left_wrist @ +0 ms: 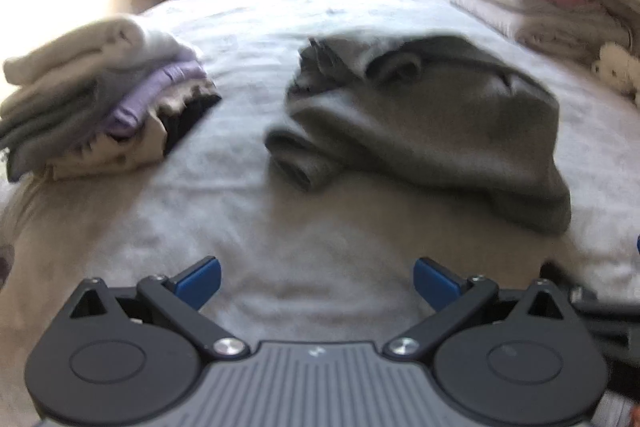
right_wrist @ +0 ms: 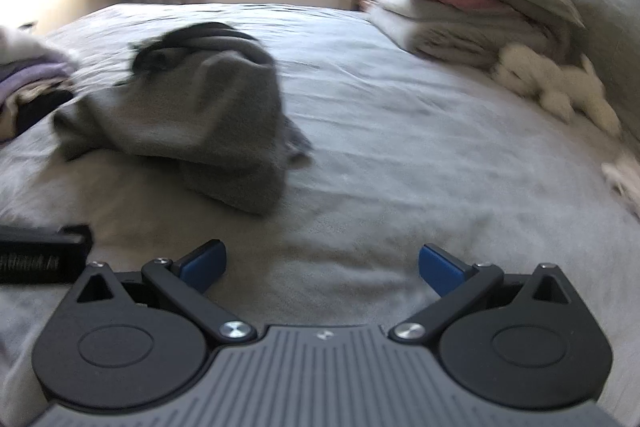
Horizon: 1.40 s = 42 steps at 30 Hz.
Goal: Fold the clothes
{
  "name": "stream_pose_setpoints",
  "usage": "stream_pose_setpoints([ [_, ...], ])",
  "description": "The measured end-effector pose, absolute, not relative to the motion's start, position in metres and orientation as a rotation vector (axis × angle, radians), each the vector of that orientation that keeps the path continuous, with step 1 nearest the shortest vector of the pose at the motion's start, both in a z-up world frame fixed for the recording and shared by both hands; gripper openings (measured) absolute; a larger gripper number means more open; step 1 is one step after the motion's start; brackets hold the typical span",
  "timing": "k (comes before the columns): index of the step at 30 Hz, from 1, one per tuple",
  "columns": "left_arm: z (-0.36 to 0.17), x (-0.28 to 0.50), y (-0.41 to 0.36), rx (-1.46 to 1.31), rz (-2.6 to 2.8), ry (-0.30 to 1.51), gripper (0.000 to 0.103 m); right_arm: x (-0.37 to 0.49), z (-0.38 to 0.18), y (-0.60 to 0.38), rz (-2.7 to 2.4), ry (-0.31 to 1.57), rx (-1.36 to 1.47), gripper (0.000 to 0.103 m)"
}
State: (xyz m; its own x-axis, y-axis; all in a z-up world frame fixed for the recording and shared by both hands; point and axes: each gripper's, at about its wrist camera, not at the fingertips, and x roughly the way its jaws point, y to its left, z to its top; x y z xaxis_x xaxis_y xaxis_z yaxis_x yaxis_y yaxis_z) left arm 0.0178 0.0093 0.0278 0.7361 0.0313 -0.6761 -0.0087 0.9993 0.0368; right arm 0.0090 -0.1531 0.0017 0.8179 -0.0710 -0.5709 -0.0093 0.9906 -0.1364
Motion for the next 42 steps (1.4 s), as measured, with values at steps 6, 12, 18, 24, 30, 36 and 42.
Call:
stream_pose_setpoints([
  [6,0.037,0.027,0.024,-0.014,-0.006,0.763,0.102,0.005,0.007,-0.141,0.050,0.542,-0.229,0.103],
  [12,0.046,0.036,0.030,-0.007,-0.005,0.751,0.102,0.036,0.024,-0.148,0.103,0.571,-0.110,0.065],
  [18,0.046,0.046,0.029,0.015,-0.012,0.769,0.102,0.077,0.017,-0.153,0.178,0.665,-0.044,0.011],
  [24,0.054,0.048,0.032,0.020,-0.025,0.729,0.102,0.049,0.074,-0.154,0.208,0.447,-0.086,0.008],
  [30,0.065,0.033,0.013,0.100,-0.099,0.632,0.102,-0.031,0.180,-0.179,0.345,0.063,-0.056,0.004],
  [36,0.062,0.027,-0.001,0.097,-0.151,0.606,0.102,-0.034,0.162,-0.196,0.326,0.129,-0.031,0.004],
  [42,0.063,0.024,-0.015,0.104,-0.223,0.582,0.043,-0.058,0.171,-0.201,0.409,0.089,0.027,0.005],
])
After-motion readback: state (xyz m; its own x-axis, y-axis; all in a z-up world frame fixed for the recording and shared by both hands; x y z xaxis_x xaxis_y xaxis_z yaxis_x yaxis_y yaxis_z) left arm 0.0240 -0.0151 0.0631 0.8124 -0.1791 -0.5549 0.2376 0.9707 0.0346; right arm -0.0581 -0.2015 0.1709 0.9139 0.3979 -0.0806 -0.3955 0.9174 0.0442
